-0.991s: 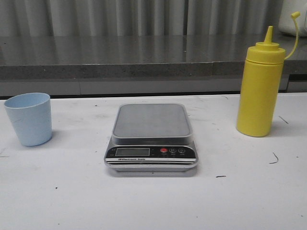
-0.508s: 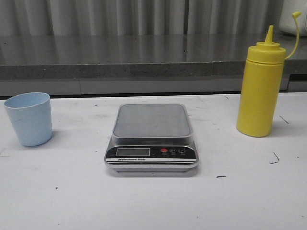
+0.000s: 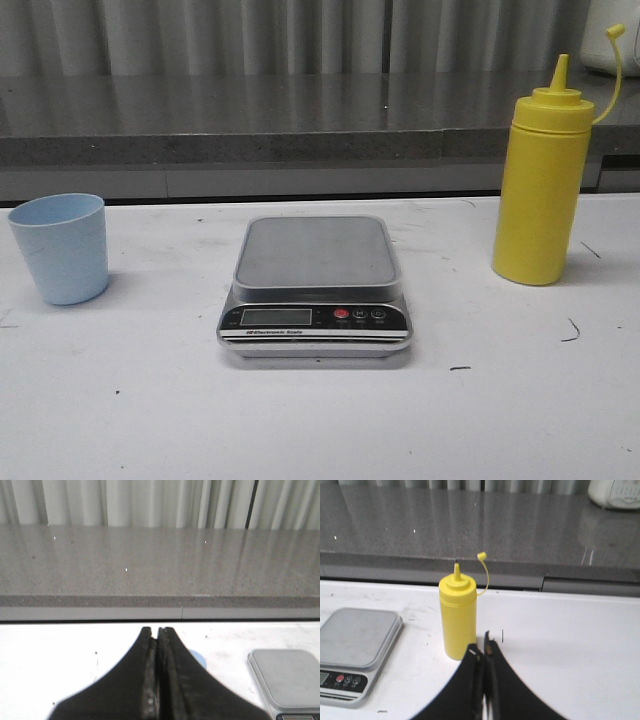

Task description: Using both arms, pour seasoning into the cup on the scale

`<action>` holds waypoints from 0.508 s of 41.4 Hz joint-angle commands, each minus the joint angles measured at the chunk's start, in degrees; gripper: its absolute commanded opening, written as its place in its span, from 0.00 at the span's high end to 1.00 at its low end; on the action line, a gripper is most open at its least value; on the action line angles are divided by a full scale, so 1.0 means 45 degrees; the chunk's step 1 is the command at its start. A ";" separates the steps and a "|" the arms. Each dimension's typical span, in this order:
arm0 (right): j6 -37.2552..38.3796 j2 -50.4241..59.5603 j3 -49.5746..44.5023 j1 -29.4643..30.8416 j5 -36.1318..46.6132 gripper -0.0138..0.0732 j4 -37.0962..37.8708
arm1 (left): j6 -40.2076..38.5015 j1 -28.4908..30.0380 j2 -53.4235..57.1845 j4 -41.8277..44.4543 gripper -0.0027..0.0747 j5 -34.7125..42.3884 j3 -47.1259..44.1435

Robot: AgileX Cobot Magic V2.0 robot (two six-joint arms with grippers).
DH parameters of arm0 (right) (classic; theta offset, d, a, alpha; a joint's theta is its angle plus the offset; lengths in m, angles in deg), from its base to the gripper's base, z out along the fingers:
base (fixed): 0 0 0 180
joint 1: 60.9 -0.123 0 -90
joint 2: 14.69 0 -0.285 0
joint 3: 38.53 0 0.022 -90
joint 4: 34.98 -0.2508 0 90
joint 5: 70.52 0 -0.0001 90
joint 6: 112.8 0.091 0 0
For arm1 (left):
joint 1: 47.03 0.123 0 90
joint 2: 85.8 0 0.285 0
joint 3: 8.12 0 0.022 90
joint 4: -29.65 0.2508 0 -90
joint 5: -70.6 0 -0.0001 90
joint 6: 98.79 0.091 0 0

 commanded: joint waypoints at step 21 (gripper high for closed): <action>-0.0116 -0.3389 0.0436 0.0072 0.0014 0.92 0.0109 | -0.0067 0.0046 -0.2450 -0.0160 0.99 -0.0427 0.0390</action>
